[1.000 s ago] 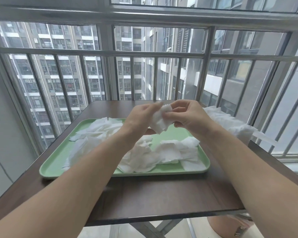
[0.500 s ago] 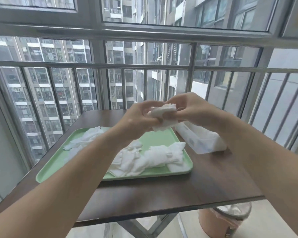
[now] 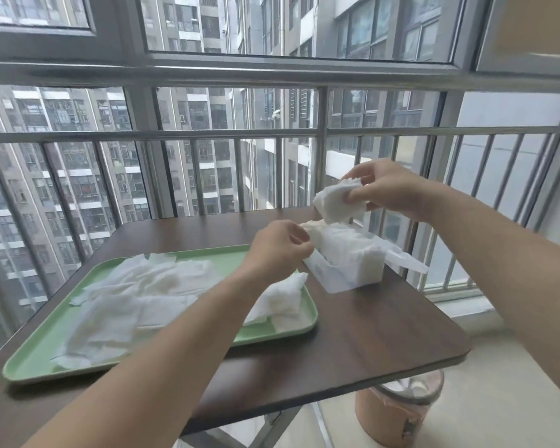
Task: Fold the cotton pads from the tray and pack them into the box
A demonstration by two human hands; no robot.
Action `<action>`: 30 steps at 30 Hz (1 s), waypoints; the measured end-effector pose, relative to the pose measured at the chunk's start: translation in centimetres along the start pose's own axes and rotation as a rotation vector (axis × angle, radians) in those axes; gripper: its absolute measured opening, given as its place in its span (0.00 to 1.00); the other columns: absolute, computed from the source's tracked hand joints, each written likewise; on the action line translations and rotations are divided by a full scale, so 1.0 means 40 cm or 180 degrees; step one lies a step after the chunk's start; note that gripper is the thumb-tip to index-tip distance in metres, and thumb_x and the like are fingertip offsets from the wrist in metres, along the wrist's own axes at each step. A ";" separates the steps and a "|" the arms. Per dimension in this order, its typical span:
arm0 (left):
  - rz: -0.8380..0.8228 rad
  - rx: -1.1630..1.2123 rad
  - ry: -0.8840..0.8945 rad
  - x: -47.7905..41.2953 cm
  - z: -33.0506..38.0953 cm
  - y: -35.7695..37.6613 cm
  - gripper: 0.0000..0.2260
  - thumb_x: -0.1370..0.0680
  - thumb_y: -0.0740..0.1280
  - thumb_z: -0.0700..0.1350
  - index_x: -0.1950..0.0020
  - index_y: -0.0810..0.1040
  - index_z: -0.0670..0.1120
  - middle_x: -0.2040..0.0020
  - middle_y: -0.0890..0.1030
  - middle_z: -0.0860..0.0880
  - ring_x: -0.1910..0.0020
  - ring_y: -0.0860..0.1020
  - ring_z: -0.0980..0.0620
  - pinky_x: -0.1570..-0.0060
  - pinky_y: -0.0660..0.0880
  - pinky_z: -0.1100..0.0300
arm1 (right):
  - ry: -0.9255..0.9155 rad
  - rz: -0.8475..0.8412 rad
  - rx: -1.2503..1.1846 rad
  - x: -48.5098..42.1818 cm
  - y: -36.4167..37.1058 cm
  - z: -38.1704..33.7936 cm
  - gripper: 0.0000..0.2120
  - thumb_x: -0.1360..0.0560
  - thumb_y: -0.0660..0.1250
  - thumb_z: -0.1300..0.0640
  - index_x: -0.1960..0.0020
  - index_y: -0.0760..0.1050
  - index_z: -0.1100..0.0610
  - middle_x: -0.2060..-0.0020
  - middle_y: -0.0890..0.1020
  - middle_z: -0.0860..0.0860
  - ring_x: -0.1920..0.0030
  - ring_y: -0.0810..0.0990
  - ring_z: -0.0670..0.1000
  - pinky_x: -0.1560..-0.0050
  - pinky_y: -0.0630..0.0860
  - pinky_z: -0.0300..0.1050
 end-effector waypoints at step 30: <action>-0.0035 -0.0261 -0.0262 -0.036 -0.034 0.066 0.13 0.28 0.74 0.56 0.47 0.79 0.53 0.52 0.80 0.58 0.46 0.80 0.54 0.44 0.79 0.50 | -0.0471 -0.0935 0.2959 -0.226 0.283 0.049 0.15 0.34 0.80 0.59 0.56 0.75 0.50 0.56 0.77 0.48 0.59 0.78 0.52 0.64 0.73 0.44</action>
Point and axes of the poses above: each hand's wrist, its own x-axis away from the middle knuckle, its own y-axis out of the palm, z = x × y, the point moved 10 cm from there along -x, towards the middle knuckle
